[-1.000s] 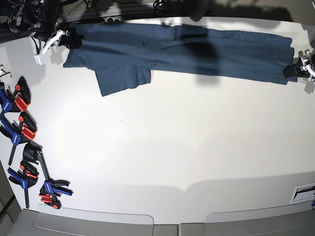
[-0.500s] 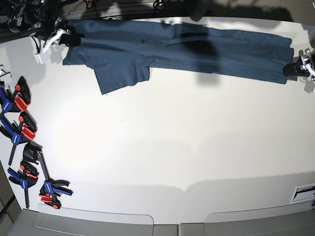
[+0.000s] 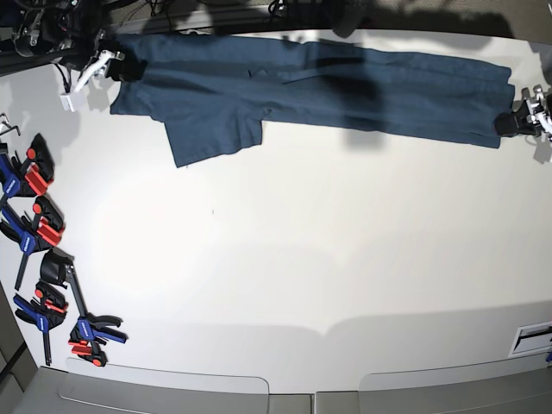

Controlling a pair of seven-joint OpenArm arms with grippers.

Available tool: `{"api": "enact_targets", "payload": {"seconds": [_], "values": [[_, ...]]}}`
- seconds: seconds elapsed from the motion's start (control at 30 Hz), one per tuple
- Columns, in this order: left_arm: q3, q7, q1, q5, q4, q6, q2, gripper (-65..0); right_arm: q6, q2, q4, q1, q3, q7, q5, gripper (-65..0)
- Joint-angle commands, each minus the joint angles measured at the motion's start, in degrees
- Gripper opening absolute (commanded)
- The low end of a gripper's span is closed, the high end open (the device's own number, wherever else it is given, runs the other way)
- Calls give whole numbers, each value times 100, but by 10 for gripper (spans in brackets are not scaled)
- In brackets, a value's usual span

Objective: Fold the T-shirt properly
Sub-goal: 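Lower the folded half onto the shirt with both grippers, then open both grippers and release the folded shirt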

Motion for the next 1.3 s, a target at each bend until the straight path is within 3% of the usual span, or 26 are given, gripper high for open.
{"api": "enact_targets", "payload": {"seconds": [0.0, 0.3, 0.67, 1.27], "values": [[-48, 11, -48, -139, 90, -49, -190, -456, 32, 114, 90, -2, 57, 64, 109, -483], [-48, -7, -48, -139, 90, -49, -385, -456, 32, 164, 90, 0, 59, 64, 133, -483], [-66, -52, -284, -139, 90, -49, -984, -456, 32, 654, 111, 212, 59, 64, 431, -483], [-160, -350, -839, -139, 90, -49, -1029, -456, 32, 699, 109, 2592, 61, 64, 426, -483]]}}
